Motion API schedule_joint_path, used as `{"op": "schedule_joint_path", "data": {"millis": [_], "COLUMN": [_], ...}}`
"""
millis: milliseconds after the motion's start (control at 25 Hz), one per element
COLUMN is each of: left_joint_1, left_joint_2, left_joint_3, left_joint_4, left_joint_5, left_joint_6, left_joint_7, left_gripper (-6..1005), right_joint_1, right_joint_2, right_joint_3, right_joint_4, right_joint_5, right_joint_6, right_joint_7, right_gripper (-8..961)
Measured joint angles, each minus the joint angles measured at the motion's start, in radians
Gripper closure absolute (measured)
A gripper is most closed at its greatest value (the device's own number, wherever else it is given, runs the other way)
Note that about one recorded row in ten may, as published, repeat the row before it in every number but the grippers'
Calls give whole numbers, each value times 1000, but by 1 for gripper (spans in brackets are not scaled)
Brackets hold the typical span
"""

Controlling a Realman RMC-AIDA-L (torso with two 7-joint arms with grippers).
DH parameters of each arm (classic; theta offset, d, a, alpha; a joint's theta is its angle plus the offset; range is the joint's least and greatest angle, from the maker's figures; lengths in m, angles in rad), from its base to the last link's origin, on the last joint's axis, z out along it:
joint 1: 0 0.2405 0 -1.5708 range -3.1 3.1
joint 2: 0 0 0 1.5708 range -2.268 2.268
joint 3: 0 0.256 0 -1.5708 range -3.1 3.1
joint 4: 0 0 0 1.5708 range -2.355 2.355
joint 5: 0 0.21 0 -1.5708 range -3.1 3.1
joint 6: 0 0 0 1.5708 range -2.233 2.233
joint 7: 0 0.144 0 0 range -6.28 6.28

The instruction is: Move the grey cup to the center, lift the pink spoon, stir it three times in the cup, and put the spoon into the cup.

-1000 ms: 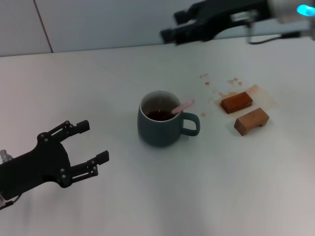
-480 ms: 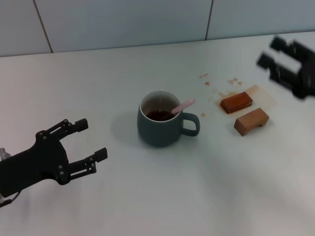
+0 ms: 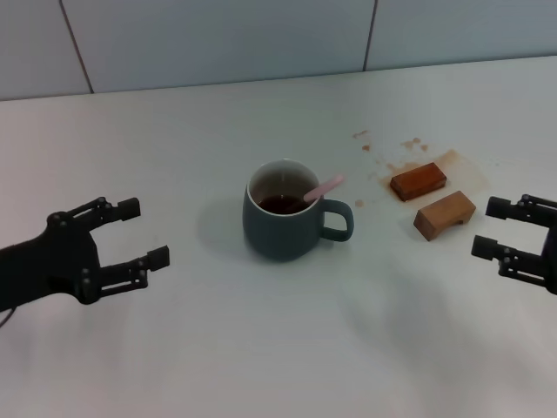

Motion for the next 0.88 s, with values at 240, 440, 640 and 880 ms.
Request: {"op": "schedule_joint_path", "data": {"millis": [240, 440, 640, 880], "left_joint_1": [-24, -38, -47, -47], "left_joint_2": [33, 31, 23, 22], "left_joint_3": [65, 114, 147, 155], "left_joint_4": [46, 63, 67, 67], "left_joint_5": [1, 1, 1, 1], "left_joint_6": [-22, -17, -10, -8], "left_joint_7": [-113, -150, -160, -160], "left_gripper": [140, 140, 140, 140], "right_joint_1": [42, 71, 91, 103], "right_joint_2": [-23, -17, 3, 6], "right_joint_3": [-3, -5, -11, -11], "right_joint_4": [-5, -4, -8, -8], "right_joint_5": [-57, -114, -129, -132], "right_joint_6": [-2, -6, -35, -36], "right_joint_7": [14, 30, 31, 31], "right_gripper": [303, 303, 303, 303]}}
